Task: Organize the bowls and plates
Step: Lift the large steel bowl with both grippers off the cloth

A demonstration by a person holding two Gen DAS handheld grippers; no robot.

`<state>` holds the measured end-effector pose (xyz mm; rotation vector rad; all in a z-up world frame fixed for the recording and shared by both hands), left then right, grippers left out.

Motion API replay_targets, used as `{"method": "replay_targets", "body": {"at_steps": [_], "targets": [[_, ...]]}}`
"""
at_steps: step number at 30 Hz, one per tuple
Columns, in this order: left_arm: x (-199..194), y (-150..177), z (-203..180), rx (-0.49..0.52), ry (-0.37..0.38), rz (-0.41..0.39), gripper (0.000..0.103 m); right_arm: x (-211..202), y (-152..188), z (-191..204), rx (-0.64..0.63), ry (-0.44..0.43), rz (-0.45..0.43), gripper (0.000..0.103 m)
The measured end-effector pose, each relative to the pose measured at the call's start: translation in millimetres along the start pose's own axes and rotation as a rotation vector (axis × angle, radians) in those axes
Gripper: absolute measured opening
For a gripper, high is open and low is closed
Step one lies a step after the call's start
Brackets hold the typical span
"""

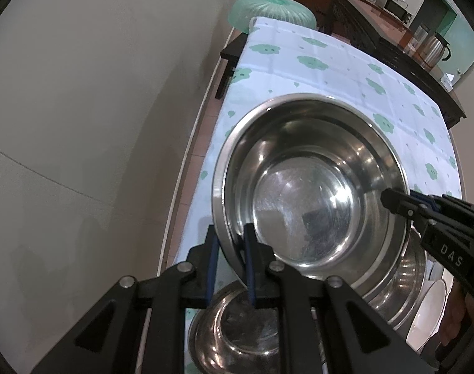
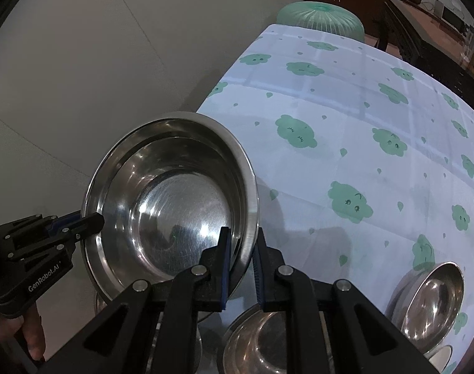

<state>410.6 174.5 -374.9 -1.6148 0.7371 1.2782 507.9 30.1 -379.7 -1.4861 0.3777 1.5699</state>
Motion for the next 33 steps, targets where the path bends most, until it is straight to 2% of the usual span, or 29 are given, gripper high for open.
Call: {"method": "replay_targets", "body": {"at_steps": [15,33], "targets": [[-23,29,9,0.008,0.01,-0.021,0.013,-23,26,23,-0.013,0.013,-0.013,0.015],[-35,69,23,0.026,0.021,-0.009,0.013,-33,67,48,-0.021,0.039,-0.003,0.016]]}}
Point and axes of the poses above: each gripper's, at about its wrist camera, not at the fingertips, and x roughly the way its jaws point, z to its left, y to its underside, the point moved 9 cm from there along x, roughly the way its jaws point
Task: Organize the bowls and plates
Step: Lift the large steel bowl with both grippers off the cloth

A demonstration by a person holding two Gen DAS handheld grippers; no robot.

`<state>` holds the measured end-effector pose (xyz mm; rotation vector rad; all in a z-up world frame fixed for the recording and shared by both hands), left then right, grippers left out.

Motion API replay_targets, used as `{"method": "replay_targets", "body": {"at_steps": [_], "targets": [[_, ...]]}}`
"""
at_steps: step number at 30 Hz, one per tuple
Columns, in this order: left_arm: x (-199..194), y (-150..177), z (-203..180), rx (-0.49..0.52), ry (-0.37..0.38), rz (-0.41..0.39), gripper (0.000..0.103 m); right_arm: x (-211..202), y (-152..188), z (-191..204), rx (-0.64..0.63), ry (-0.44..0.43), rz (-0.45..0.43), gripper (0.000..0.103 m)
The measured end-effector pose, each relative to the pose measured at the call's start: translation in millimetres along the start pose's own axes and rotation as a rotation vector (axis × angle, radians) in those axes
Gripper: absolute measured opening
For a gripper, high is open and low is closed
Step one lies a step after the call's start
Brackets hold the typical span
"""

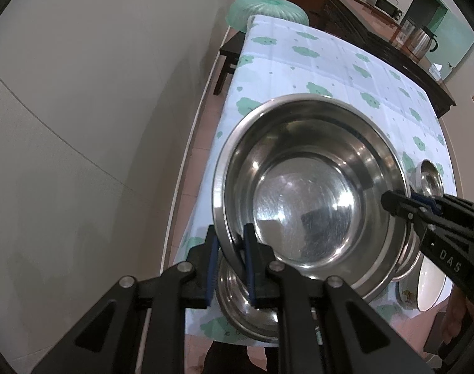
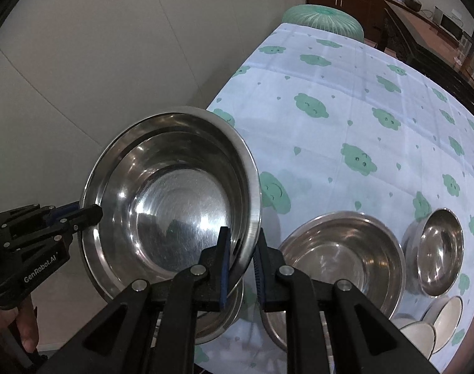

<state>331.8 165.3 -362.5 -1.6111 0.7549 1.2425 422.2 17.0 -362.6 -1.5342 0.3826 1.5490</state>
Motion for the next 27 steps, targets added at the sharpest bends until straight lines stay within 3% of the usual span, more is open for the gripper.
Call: {"method": "replay_targets", "body": {"at_steps": [27], "targets": [[0,37,2,0.05,0.01,0.025,0.013,1,43,16,0.032,0.017,0.026,0.016]]}}
Point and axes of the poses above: each gripper's, at about its wrist camera, not at the fingertips, and x roughly the way its jaws point, z to its left, y to its underside, the point moved 9 cm from there along x, roughly the way its jaws point
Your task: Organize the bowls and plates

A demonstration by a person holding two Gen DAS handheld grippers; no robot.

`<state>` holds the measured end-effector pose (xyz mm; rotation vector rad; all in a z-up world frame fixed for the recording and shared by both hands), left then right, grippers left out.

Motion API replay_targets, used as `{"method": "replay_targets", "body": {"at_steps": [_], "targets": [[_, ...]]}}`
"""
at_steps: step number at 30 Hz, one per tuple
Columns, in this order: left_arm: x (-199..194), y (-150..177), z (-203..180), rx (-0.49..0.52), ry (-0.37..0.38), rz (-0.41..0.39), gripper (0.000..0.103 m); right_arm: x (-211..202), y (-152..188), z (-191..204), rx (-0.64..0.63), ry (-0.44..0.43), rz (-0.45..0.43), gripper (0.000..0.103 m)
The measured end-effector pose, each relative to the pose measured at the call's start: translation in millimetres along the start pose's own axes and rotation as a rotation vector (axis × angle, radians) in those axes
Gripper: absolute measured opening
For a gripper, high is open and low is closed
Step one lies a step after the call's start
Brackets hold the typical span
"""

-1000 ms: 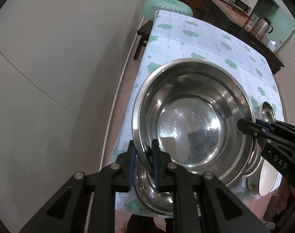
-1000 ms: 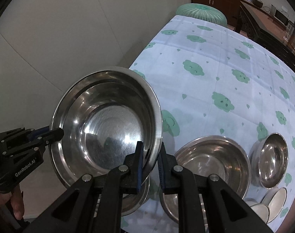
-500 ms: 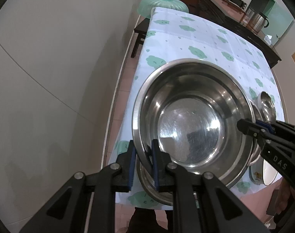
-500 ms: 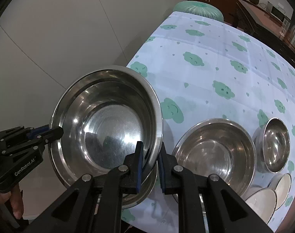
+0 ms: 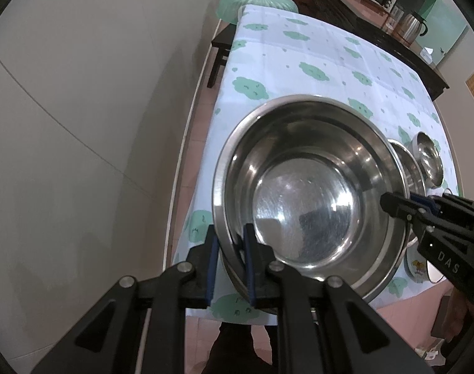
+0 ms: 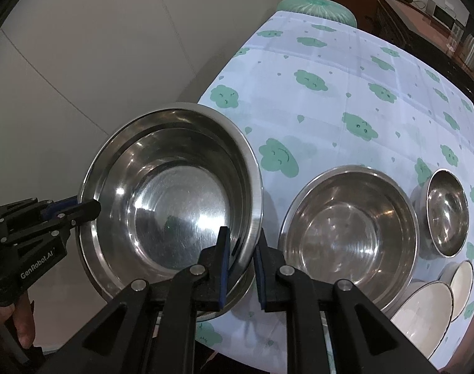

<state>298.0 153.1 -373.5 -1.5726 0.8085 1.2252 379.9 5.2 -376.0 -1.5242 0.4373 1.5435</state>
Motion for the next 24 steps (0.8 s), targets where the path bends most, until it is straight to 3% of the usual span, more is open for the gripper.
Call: {"method": "replay_targets", "body": {"at_steps": [24], "targets": [[11,18,2,0.013,0.002,0.036,0.013,8,21,9,0.0,0.005,0.049,0.017]]}}
Point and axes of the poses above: each gripper's, at about its wrist camera, not at the fingertips, and x roughly the way its jaws point, z to its left, y to its underside, the point moved 9 cm from there along x, roughly the way its jaws point
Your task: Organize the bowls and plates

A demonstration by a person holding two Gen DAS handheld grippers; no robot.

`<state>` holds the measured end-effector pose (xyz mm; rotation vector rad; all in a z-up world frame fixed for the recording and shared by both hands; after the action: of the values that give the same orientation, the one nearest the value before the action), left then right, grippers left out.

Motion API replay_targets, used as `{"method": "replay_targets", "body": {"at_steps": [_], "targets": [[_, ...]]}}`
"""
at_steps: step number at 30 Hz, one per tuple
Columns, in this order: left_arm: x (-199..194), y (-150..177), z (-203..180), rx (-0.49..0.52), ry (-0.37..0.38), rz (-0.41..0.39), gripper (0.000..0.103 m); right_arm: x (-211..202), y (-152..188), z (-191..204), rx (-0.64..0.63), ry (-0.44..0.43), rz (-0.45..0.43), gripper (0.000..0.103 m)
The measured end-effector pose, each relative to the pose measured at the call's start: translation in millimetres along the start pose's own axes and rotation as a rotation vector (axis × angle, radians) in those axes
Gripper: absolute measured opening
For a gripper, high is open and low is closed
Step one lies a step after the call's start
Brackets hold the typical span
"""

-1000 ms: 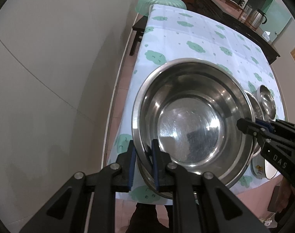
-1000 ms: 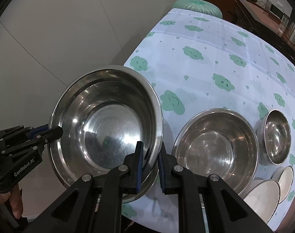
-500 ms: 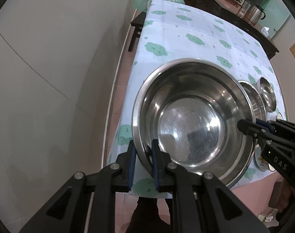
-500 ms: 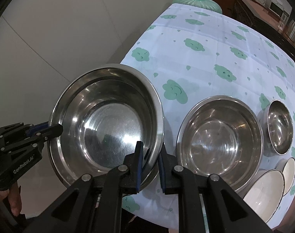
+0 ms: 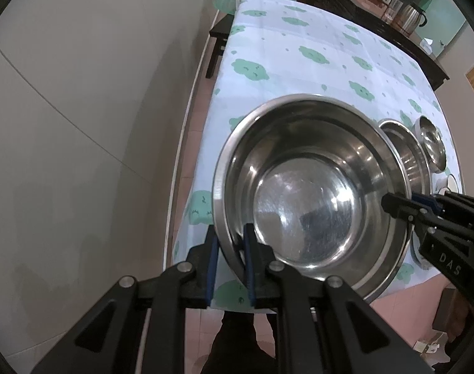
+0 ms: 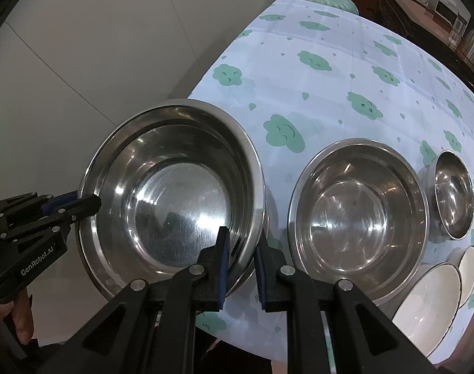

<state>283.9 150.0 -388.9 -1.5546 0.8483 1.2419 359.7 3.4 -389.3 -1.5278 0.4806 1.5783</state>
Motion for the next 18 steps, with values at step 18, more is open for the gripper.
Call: {"method": "replay_targets", "body": {"at_steps": [18], "targets": [[9,11,-3,0.006,-0.007,0.029,0.013,11,8,-1,0.004,0.0,0.035,0.017]]}}
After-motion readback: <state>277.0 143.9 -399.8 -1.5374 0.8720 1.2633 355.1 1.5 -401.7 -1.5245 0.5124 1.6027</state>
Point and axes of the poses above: each gripper's, at about its wrist camera, not at the fingertips, and x roughly the way its jaws point, z to its left, y to its underside, the point moved 9 cm from there along x, roughly the way its jaws point
